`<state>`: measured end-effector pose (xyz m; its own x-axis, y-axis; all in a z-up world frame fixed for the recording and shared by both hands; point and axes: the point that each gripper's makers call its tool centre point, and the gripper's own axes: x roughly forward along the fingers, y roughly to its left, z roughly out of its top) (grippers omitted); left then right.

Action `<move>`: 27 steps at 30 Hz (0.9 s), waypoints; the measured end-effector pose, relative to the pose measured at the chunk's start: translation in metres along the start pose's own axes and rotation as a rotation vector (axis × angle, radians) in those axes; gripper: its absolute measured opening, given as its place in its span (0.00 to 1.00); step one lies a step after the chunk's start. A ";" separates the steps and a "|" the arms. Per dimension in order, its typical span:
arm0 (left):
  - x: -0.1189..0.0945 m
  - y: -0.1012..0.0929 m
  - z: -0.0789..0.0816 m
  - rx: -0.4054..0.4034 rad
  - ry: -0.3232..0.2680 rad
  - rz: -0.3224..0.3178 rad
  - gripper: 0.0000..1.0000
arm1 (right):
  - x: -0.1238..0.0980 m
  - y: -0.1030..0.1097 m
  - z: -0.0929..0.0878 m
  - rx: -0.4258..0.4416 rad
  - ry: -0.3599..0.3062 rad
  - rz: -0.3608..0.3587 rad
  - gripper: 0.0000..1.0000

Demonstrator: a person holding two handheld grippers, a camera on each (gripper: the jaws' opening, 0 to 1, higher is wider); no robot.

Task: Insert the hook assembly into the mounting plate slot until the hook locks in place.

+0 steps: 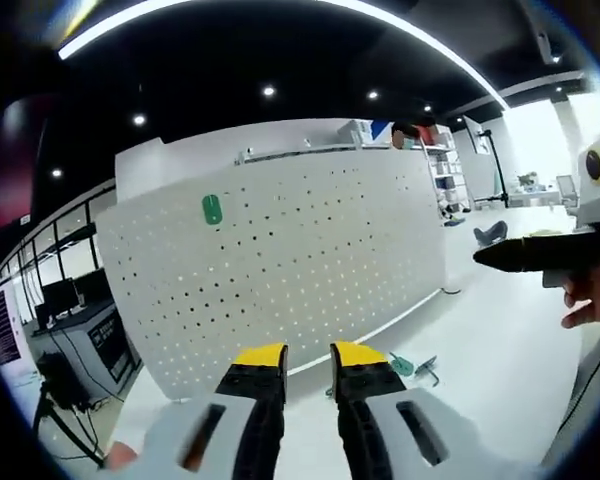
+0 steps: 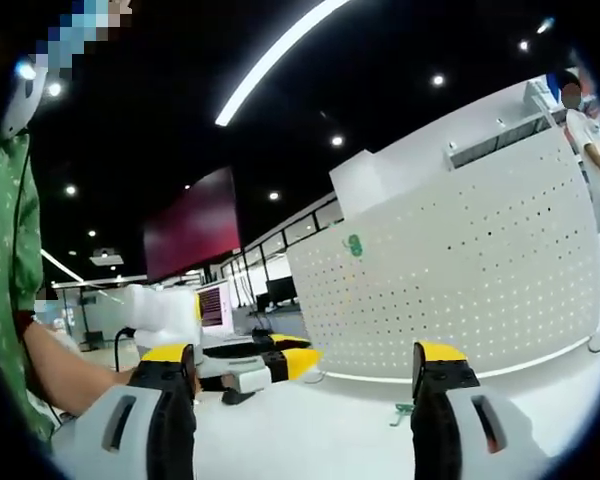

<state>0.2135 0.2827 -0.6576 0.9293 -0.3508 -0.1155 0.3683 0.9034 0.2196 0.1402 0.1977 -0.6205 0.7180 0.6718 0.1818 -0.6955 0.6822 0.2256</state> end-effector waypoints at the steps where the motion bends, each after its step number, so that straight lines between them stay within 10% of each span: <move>1: -0.002 -0.001 0.000 -0.003 -0.001 -0.004 0.19 | 0.000 0.000 0.000 -0.001 -0.001 0.000 0.91; 27: -0.014 -0.023 -0.017 -0.009 0.029 -0.059 0.17 | 0.000 -0.020 -0.004 -0.028 0.046 -0.031 0.87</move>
<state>0.1917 0.2713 -0.6776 0.9047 -0.3963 -0.1563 0.4221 0.8835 0.2030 0.1536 0.1849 -0.6284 0.7376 0.6623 0.1311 -0.6739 0.7103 0.2034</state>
